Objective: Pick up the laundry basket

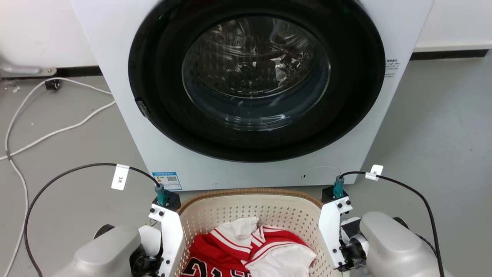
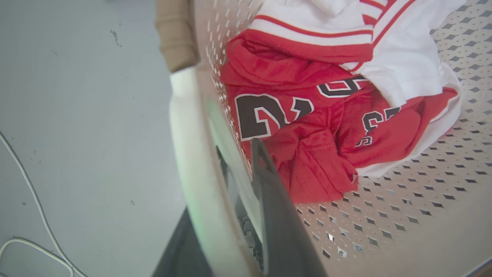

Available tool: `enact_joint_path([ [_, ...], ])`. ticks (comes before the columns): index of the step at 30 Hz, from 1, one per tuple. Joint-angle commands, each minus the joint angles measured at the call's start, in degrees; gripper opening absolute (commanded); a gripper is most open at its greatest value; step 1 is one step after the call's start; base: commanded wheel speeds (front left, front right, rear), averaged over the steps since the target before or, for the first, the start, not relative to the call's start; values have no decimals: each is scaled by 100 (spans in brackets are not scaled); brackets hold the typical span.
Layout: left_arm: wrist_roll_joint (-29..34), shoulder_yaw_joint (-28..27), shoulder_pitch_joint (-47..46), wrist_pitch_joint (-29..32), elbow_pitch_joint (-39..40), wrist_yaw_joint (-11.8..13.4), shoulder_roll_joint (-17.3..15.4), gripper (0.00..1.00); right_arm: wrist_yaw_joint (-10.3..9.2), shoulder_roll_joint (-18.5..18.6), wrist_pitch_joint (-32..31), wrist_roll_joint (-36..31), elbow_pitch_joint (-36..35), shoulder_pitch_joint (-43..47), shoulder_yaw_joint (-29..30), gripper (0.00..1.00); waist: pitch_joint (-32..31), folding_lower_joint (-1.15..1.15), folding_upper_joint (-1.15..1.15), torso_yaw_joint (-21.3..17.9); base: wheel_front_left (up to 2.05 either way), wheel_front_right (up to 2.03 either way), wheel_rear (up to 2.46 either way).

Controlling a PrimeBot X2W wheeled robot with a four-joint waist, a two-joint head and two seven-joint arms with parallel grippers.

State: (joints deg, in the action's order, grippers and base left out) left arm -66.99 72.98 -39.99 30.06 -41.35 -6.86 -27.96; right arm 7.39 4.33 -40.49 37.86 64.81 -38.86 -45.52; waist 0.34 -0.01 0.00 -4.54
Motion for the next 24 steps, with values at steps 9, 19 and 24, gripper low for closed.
enact_joint_path([
  [9,-192,26,155,222,238,-109,23,0,18,114,-383,260,-235,45,-265,0,-245,1,0,-13,0,0,0],
  [19,-329,30,15,331,252,-109,39,0,19,173,-636,459,-326,-110,-398,0,-274,1,0,-18,0,0,0],
  [24,-363,33,-27,369,227,-109,42,0,19,202,-678,513,-319,-167,-431,0,-267,1,0,-9,0,0,0],
])
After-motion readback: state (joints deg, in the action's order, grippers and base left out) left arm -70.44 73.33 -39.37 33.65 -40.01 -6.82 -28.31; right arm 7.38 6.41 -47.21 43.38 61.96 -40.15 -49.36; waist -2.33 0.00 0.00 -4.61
